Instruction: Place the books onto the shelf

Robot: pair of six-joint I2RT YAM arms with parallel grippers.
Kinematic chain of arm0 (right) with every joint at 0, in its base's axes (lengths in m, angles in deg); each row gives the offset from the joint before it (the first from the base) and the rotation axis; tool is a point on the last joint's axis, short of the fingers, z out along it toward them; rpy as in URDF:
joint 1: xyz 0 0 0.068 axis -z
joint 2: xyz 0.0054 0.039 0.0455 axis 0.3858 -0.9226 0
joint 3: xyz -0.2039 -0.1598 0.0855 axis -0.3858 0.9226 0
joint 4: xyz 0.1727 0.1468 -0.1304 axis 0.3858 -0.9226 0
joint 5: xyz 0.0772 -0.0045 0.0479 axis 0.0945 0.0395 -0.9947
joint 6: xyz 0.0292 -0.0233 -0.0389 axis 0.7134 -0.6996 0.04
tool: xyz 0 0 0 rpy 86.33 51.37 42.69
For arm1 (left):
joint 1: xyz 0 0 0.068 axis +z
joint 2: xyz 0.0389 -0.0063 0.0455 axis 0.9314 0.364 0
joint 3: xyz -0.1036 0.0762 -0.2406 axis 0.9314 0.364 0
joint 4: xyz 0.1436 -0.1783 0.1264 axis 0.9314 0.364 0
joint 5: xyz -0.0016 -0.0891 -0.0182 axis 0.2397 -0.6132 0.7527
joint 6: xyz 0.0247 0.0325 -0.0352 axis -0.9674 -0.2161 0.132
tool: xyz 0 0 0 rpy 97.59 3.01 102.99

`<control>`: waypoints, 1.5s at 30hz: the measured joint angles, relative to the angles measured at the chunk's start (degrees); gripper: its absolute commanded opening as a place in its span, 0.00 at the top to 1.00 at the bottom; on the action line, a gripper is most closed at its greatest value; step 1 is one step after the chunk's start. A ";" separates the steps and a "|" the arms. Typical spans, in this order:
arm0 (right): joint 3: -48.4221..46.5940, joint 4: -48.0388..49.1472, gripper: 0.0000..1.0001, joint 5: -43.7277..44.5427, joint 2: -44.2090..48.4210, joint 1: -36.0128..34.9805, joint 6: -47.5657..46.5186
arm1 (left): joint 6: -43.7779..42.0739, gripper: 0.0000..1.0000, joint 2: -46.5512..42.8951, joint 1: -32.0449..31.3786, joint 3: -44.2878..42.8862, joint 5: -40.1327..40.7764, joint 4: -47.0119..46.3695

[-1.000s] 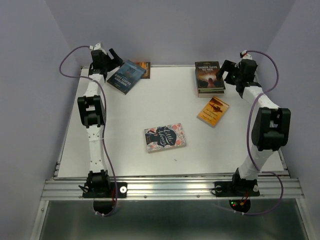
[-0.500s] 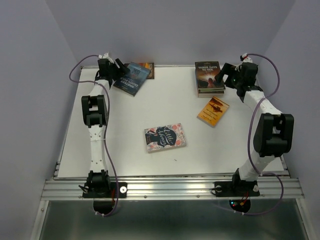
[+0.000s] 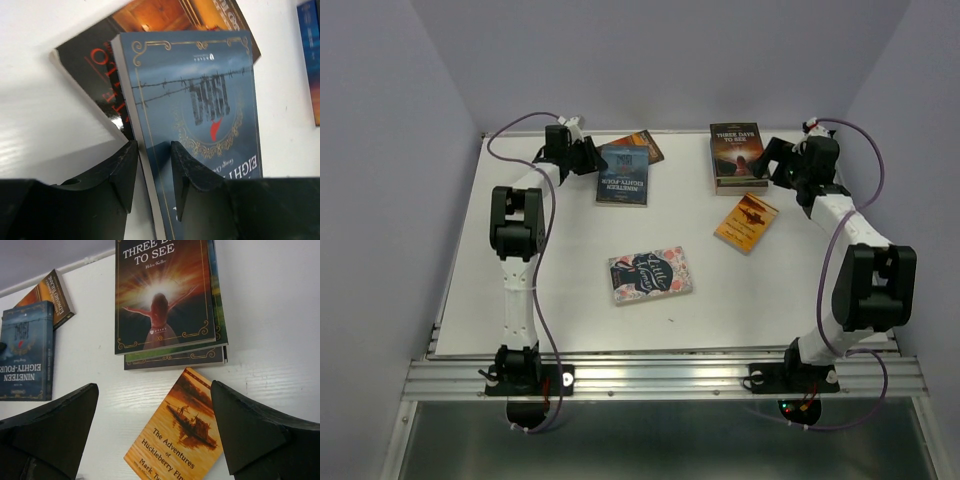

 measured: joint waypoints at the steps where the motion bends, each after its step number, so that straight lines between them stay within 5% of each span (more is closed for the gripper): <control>1: 0.24 0.02 0.00 -0.31 0.44 -0.17 -0.02 | -0.85 0.67 -0.90 -0.48 0.94 -0.26 0.57; 7: 0.66 -0.55 0.00 -1.05 1.16 -3.04 -1.33 | -4.35 0.69 -10.91 -4.61 15.72 1.62 1.03; 13: 0.42 -3.58 0.00 -1.27 0.07 -11.04 -4.09 | 1.44 0.67 -23.71 -9.05 37.11 2.01 -3.10; 17: -1.01 -6.32 0.00 -0.52 -3.85 -17.55 -6.67 | 4.55 0.48 -31.23 -10.27 45.57 2.34 -3.67; 19: -1.92 -7.98 0.00 0.63 -5.81 -20.92 -8.28 | 5.77 0.39 -34.80 -10.32 46.53 5.01 -2.05; 21: -3.34 -9.01 0.00 1.31 -7.96 -24.50 -9.27 | 6.32 0.20 -39.30 -9.79 46.07 8.13 -0.28; 26: -10.91 -10.91 0.00 5.07 -14.97 -33.57 -12.31 | 8.41 0.01 -48.30 -4.28 42.86 16.65 5.05; 34: -31.15 -14.23 0.00 19.10 -34.88 -46.84 -20.59 | 9.51 0.01 -56.26 4.46 42.16 25.73 9.07; 45: -30.60 -12.33 0.00 38.27 -36.98 -48.00 -23.61 | 7.19 0.01 -55.21 4.48 37.51 23.34 12.11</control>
